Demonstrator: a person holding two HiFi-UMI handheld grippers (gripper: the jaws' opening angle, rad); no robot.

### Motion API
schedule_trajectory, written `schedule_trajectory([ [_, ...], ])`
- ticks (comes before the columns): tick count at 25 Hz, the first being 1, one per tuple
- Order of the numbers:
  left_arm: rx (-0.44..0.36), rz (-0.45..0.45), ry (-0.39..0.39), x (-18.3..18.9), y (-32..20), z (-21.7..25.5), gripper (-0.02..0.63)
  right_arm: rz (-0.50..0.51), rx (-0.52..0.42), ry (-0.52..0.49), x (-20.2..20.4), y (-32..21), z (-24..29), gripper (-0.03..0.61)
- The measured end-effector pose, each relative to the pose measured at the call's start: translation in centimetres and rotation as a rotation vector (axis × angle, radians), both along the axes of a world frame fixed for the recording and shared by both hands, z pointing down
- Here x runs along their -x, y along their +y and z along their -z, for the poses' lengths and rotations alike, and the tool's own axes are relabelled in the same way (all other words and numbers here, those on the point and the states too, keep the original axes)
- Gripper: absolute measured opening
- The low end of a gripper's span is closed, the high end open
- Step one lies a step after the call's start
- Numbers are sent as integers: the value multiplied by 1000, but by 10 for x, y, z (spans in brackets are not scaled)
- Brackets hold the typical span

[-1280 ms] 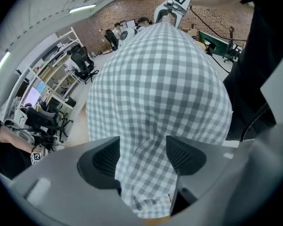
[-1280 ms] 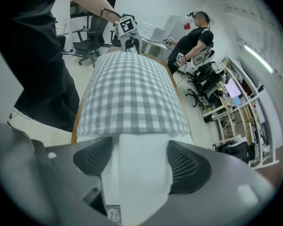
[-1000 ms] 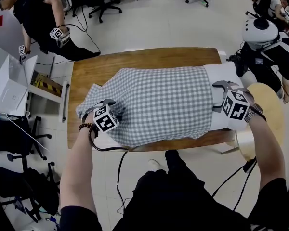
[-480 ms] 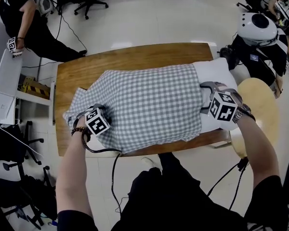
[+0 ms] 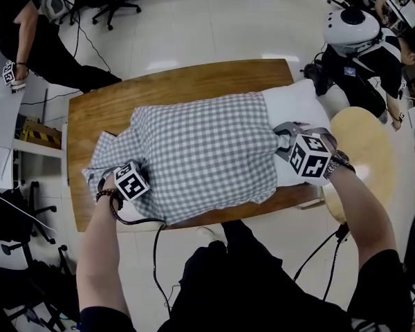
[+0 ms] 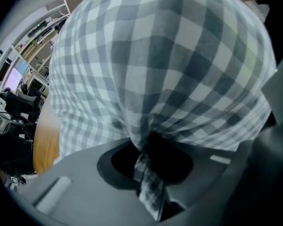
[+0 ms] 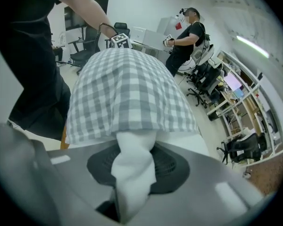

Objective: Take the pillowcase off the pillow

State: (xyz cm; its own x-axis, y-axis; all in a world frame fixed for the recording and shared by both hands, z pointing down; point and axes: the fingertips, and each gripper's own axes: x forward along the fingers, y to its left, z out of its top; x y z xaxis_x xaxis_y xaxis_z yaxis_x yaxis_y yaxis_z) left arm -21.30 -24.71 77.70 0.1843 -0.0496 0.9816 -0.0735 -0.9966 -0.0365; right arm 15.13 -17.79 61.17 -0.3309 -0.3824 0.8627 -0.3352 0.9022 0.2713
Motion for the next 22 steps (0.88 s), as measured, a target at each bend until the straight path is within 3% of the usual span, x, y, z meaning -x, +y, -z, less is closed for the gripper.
schedule_trajectory([
  [3, -25, 10, -9, 2, -1, 1, 20, 5, -27, 0, 2, 0, 9, 79],
  [7, -35, 46, -16, 8, -2, 9, 14, 9, -75, 11, -1, 3, 20, 32],
  [12, -80, 109, -22, 27, 0, 35, 11, 17, -134, 25, 1, 14, 50, 20],
  [22, -206, 195, -10, 24, 26, 69, 9, 4, -280, 35, -23, 56, 92, 17],
])
